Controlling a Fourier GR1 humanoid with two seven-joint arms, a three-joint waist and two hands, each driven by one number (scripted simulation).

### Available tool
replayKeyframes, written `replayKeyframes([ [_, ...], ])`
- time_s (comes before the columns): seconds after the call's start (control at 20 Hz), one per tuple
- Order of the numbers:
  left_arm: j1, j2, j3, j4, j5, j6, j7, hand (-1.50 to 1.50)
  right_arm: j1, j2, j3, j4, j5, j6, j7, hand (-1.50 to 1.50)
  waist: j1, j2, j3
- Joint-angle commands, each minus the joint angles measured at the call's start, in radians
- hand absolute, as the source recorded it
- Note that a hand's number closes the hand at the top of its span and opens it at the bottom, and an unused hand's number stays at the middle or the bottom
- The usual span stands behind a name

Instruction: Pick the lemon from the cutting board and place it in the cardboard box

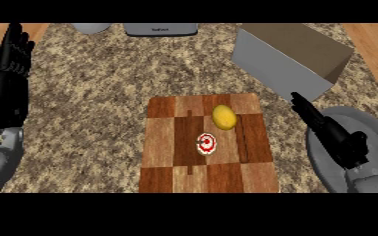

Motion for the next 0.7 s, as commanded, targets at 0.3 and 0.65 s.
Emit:
replayKeyframes([
  [0.3,0.125,-0.126,-0.060,0.019,0.214,-0.158,0.104,0.00,-0.322,-0.050,-0.082,-0.042,0.163,-0.100,-0.047,-1.50,0.027,0.016,-0.036],
  [0.65,0.211,-0.081,0.042,0.043,0.325,-0.283,0.088,0.00,-0.271,0.153,-0.099,-0.067,0.079,-0.052,-0.406,-1.50,0.006,0.020,-0.027],
])
